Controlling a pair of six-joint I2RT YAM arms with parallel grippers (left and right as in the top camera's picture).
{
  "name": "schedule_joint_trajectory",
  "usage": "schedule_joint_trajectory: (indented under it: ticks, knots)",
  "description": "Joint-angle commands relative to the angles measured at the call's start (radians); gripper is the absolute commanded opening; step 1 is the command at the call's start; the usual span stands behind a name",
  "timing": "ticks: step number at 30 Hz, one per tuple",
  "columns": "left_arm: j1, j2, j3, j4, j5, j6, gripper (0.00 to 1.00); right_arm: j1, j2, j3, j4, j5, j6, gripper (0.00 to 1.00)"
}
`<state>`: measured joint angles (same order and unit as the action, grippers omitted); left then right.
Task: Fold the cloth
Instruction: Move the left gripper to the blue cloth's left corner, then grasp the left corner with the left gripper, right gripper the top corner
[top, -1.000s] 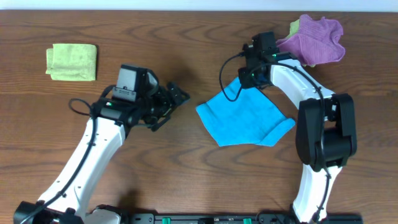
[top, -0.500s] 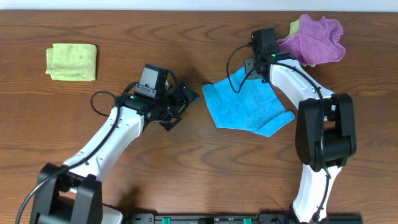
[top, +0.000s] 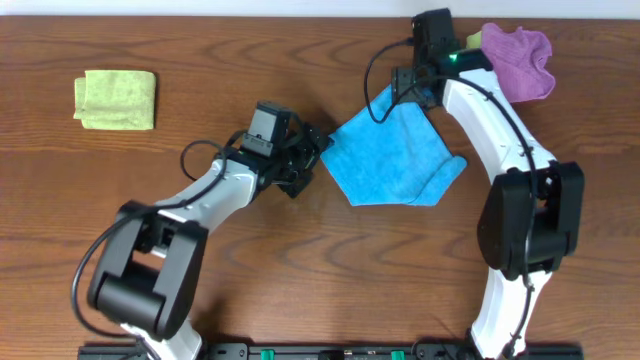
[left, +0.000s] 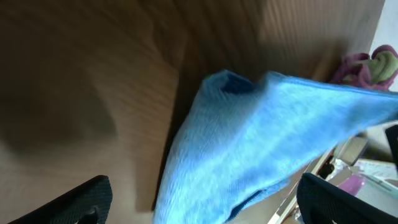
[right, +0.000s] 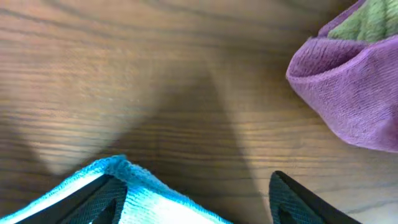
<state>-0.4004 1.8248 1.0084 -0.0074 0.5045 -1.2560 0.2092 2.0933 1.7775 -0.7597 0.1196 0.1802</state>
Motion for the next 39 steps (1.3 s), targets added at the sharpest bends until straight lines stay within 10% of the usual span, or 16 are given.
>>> schedule_joint_trajectory:
  ticks: [1,9,33,39]
  knots:
    - [-0.014,0.045,-0.003,0.050,-0.014,-0.034,0.97,0.005,-0.027,0.021,-0.004,-0.011,0.021,0.77]
    - [-0.020,0.060,-0.003,0.119,-0.071,-0.058,1.00,0.007,-0.027,0.021,0.000,-0.011,0.021,0.99]
    - [-0.050,0.060,-0.003,0.135,-0.126,-0.060,1.00,0.007,0.037,0.019,-0.145,-0.153,-0.034,0.99]
    - [-0.079,0.060,-0.003,0.159,-0.188,-0.061,0.85,0.008,0.037,0.019,-0.152,-0.141,-0.020,0.99]
